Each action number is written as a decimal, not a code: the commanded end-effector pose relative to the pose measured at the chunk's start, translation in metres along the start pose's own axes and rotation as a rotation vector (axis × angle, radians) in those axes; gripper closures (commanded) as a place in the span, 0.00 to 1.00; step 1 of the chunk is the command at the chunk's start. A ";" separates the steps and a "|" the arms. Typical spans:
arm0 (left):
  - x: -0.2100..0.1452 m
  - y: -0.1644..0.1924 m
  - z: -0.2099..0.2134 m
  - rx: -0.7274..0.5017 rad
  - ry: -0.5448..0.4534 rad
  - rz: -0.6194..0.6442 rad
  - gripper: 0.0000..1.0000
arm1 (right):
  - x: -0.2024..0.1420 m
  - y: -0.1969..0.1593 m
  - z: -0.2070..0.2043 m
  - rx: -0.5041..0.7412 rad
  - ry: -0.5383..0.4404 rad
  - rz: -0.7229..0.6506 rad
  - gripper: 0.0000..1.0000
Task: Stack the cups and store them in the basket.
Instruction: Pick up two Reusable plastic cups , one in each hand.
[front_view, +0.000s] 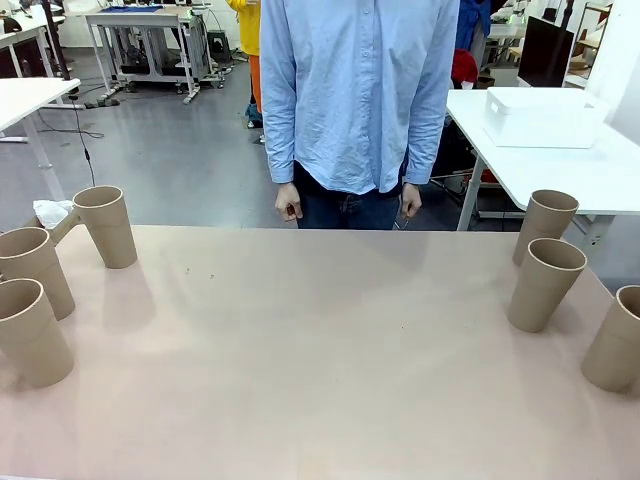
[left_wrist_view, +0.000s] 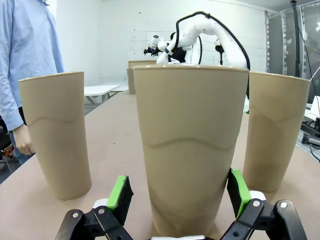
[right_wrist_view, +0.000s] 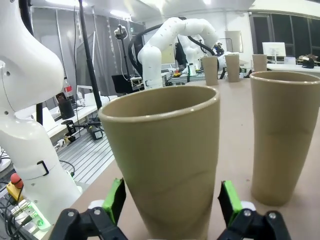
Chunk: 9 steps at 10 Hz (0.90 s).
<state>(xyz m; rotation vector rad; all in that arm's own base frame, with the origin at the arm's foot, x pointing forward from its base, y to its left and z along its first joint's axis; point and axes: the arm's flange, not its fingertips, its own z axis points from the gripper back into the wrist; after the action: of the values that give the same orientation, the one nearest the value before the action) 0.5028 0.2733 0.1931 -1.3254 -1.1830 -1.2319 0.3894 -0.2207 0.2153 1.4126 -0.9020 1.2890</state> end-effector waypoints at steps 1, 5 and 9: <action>0.004 -0.007 -0.006 0.022 0.007 -0.018 0.00 | 0.002 0.002 -0.006 0.026 -0.008 0.022 0.00; 0.000 -0.004 -0.010 0.023 0.006 -0.009 0.00 | 0.006 -0.001 -0.018 0.045 -0.013 0.011 0.00; 0.001 -0.004 -0.020 0.014 -0.011 0.000 0.00 | 0.006 -0.005 -0.027 0.050 -0.015 -0.005 0.00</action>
<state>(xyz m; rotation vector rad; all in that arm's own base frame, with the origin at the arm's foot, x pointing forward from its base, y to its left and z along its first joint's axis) 0.5037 0.2626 0.1887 -1.3446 -1.1716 -1.2290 0.3920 -0.1980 0.2153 1.4670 -0.8571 1.2971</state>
